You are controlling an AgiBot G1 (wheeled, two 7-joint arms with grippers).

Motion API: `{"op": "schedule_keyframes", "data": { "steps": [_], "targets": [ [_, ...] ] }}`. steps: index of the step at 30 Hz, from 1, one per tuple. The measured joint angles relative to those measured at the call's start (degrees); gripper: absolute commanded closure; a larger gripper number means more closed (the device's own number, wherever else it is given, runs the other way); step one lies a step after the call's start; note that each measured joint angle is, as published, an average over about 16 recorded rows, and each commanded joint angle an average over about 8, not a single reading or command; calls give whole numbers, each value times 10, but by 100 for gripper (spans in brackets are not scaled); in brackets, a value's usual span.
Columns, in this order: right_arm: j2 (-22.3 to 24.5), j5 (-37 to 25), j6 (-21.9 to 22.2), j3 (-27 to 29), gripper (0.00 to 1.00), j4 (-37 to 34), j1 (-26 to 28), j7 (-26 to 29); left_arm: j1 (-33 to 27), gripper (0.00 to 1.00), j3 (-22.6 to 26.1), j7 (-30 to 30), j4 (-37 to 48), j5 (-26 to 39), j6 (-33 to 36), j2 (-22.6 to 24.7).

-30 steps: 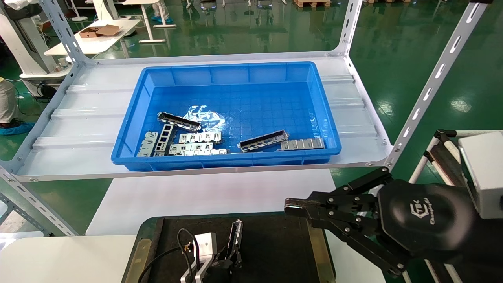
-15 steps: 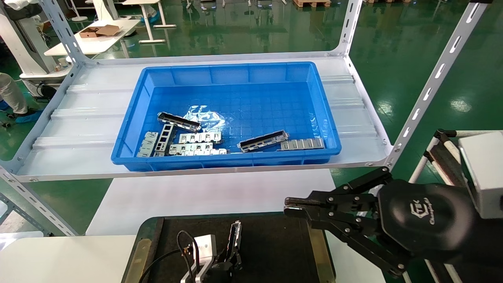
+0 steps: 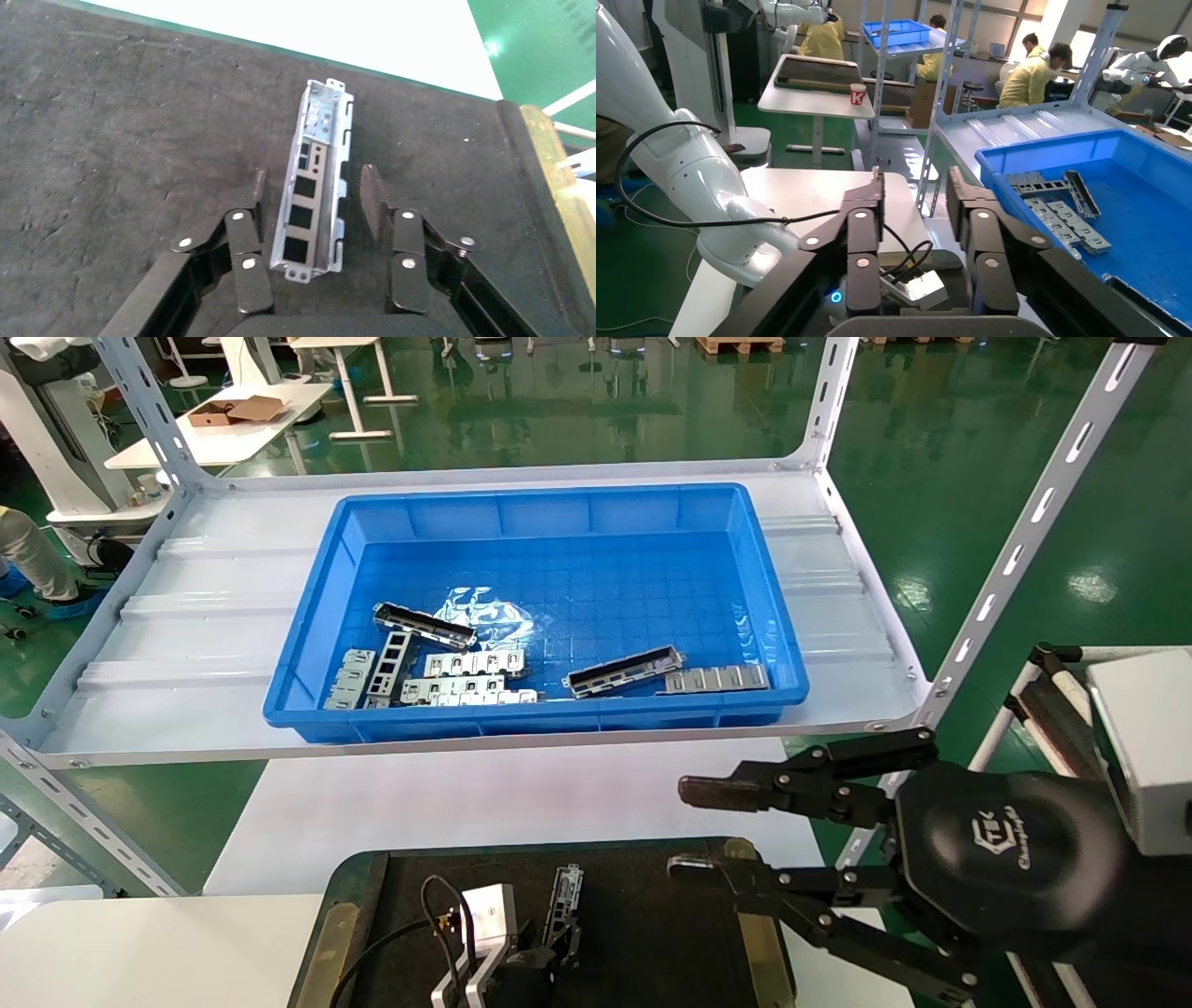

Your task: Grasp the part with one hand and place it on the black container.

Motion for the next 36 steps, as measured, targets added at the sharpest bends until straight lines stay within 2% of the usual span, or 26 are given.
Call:
{"op": "schedule_keyframes", "data": {
  "steps": [5, 10, 26, 36],
  "targets": [
    [0, 0, 0, 0, 0, 0, 0, 0, -7, 0, 1, -2, -1, -1, 39, -20],
    [0, 0, 0, 0, 0, 0, 0, 0, -13, 0, 2, -3, -1, 1, 109, -55],
    [0, 0, 0, 0, 0, 0, 0, 0, -36, 0, 12, 9, 2, 22, 418, -192],
    [0, 0, 0, 0, 0, 0, 0, 0, -67, 0, 16, 48, 8, 53, 586, -267]
  ]
}}
